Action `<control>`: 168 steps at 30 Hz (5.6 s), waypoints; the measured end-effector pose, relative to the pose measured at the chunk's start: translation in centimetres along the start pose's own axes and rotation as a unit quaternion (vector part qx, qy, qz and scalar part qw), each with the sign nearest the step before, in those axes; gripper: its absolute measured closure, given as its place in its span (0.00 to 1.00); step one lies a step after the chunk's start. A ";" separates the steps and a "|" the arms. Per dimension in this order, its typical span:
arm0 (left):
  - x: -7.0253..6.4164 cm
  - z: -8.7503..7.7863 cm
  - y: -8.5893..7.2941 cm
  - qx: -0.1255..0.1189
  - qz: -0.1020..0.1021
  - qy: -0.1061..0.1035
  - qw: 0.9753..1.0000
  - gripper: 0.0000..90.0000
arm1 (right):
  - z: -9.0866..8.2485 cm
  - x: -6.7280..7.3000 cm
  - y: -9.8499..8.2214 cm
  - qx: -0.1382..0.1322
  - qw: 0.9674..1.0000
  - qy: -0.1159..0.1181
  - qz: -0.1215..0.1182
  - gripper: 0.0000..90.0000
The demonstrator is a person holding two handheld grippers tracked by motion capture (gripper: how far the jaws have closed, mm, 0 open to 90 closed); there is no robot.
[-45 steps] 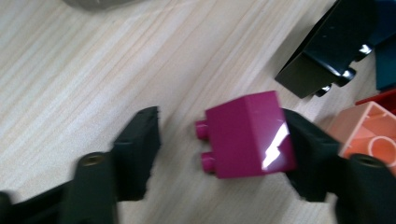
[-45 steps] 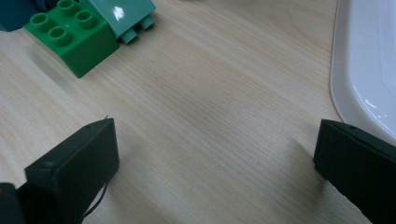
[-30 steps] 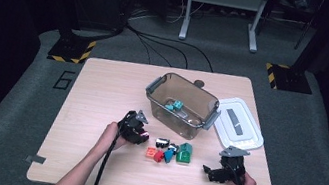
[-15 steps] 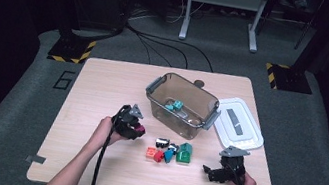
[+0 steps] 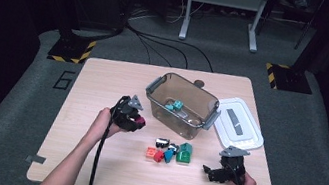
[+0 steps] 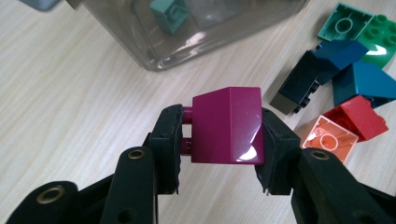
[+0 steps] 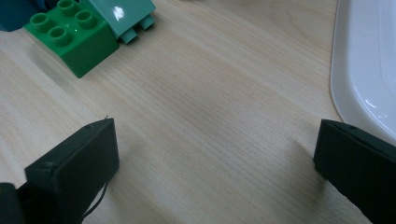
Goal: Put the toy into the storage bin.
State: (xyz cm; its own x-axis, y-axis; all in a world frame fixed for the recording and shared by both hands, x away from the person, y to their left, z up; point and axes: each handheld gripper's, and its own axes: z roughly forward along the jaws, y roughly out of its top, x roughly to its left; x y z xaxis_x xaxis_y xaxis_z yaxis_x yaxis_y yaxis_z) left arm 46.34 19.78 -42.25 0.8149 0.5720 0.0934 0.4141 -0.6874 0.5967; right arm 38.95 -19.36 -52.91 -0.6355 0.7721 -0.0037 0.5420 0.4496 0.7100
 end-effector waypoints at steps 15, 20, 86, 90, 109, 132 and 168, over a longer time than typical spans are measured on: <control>1.0 -2.2 3.2 -0.016 0.009 0.009 1.000 0.63 | 0.0 0.0 0.0 0.000 1.000 0.000 0.000 0.00; 1.3 -3.0 4.7 -0.023 0.017 0.017 0.999 0.63 | 0.0 0.0 0.0 0.000 1.000 0.000 0.000 0.00; 5.5 6.0 14.8 0.085 -0.017 0.006 0.996 0.43 | 0.0 0.0 0.0 0.000 1.000 -0.001 0.001 0.00; 5.2 5.1 14.5 0.074 -0.014 0.007 0.997 0.37 | 0.0 0.0 0.0 0.001 1.000 -0.001 0.002 0.00; 1.2 -0.4 11.3 0.032 0.030 0.021 0.999 0.18 | 0.0 0.0 0.0 0.000 1.000 0.000 0.000 0.00; -1.7 -0.1 3.7 0.028 0.000 0.020 0.999 0.15 | 0.0 0.0 0.0 0.000 1.000 -0.001 0.000 0.00; -4.5 7.4 1.4 0.038 0.006 -0.065 0.997 0.16 | 0.0 0.0 0.0 0.000 1.000 -0.001 0.000 0.00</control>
State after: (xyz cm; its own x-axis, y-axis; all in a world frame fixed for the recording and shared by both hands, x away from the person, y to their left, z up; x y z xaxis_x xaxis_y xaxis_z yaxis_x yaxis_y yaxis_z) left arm 46.24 12.96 -47.69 0.8636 0.5041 -0.0073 0.4299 -0.7288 0.5329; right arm 38.94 -19.36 -52.91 -0.6348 0.7727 -0.0054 0.5421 0.4503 0.7095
